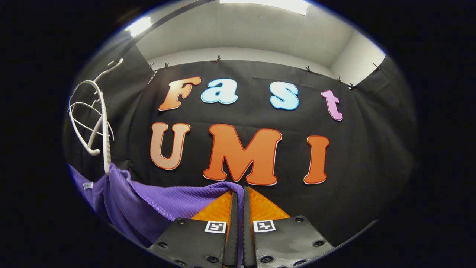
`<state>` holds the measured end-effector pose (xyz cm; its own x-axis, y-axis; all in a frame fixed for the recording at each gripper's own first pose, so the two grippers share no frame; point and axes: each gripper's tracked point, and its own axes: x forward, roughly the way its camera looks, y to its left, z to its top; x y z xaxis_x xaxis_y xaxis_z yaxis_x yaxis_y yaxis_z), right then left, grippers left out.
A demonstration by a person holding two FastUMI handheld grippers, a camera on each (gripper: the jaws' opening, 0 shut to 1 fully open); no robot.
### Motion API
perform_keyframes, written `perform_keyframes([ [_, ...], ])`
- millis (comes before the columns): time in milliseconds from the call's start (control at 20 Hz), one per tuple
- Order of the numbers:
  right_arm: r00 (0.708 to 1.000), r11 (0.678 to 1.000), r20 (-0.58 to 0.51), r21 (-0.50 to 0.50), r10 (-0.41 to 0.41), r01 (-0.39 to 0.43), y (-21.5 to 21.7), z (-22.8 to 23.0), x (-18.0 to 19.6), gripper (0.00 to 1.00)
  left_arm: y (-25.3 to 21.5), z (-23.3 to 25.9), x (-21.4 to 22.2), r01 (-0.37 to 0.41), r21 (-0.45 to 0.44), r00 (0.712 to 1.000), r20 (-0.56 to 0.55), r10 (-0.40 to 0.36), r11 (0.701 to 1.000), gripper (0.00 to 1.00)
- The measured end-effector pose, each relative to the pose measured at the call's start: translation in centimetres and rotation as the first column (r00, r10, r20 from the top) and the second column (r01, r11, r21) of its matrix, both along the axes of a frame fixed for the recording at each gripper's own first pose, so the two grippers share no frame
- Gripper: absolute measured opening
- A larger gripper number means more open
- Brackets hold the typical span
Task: Grasp the clothes on the hanger with both hands and then place them into the laundry hamper below.
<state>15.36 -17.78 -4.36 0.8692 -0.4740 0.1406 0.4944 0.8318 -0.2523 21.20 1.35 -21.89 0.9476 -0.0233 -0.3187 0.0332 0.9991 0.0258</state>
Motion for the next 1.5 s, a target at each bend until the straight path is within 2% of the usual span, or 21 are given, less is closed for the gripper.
perform_keyframes([
  [100, 1.000, 1.000, -0.017, 0.023, 0.007, -0.006, -0.1, -0.8, -0.6, 0.13, -0.7, -0.2, -1.2, 0.028, 0.003, 1.000, -0.011, -0.028, 1.000, 0.10],
  [150, 1.000, 1.000, -0.021, 0.012, 0.003, -0.003, -0.2, -0.9, -1.2, 0.09, -1.0, -0.2, -1.6, 0.036, 0.012, 0.999, -0.013, -0.036, 0.999, 0.10],
  [200, 1.000, 1.000, -0.026, 0.002, -0.002, 0.002, -0.1, -0.8, -1.9, 0.13, -1.2, 0.0, -1.9, 0.045, 0.026, 0.999, -0.012, -0.045, 0.999, 0.10],
  [400, 1.000, 1.000, -0.014, 0.015, 0.022, -0.022, 1.2, 0.1, -3.5, 0.13, -2.4, 0.9, -2.6, 0.084, 0.067, 0.996, -0.003, -0.084, 0.994, 0.10],
  [650, 0.997, 0.997, -0.016, 0.020, 0.075, -0.075, 3.4, 1.3, -4.3, 0.13, -5.1, 1.6, -4.2, 0.150, 0.056, 0.989, -0.003, -0.150, 0.987, 0.10],
  [750, 0.991, 0.988, -0.030, 0.087, 0.130, -0.127, 5.6, -0.2, -4.5, 0.13, -6.9, 1.5, -5.0, 0.186, 0.016, 0.982, -0.014, -0.186, 0.982, 0.10],
  [850, 0.977, 0.969, -0.057, 0.149, 0.206, -0.196, 8.9, -2.3, -4.2, 0.13, -9.6, 0.7, -6.2, 0.239, -0.023, 0.971, -0.026, -0.240, 0.971, 0.10],
  [950, 0.960, 0.953, -0.101, 0.181, 0.263, -0.242, 11.5, -4.4, -4.2, 0.13, -11.6, -0.7, -7.5, 0.284, -0.025, 0.957, -0.056, -0.285, 0.958, 0.10],
  [1050, 0.931, 0.923, -0.136, 0.237, 0.340, -0.302, 14.8, -6.8, -4.0, 0.13, -13.6, -1.8, -8.6, 0.327, -0.055, 0.939, -0.092, -0.331, 0.944, 0.10],
  [1150, 0.895, 0.893, -0.187, 0.290, 0.404, -0.343, 17.6, -9.2, -3.9, 0.13, -15.6, -3.6, -10.0, 0.352, -0.123, 0.919, -0.145, -0.367, 0.928, 0.10],
  [1250, 0.854, 0.863, -0.245, 0.353, 0.459, -0.362, 19.8, -12.3, -4.9, 0.13, -16.9, -5.8, -11.1, 0.344, -0.185, 0.900, -0.214, -0.380, 0.920, 0.10],
  [1350, 0.828, 0.842, -0.281, 0.405, 0.484, -0.355, 20.7, -15.0, -5.6, 0.13, -17.2, -8.7, -12.6, 0.314, -0.219, 0.875, -0.309, -0.371, 0.924, 0.10],
  [1500, 0.787, 0.819, -0.353, 0.484, 0.506, -0.309, 22.0, -20.0, -6.6, 0.13, -17.2, -14.1, -14.9, 0.284, -0.236, 0.808, -0.463, -0.364, 0.929, 0.11],
])
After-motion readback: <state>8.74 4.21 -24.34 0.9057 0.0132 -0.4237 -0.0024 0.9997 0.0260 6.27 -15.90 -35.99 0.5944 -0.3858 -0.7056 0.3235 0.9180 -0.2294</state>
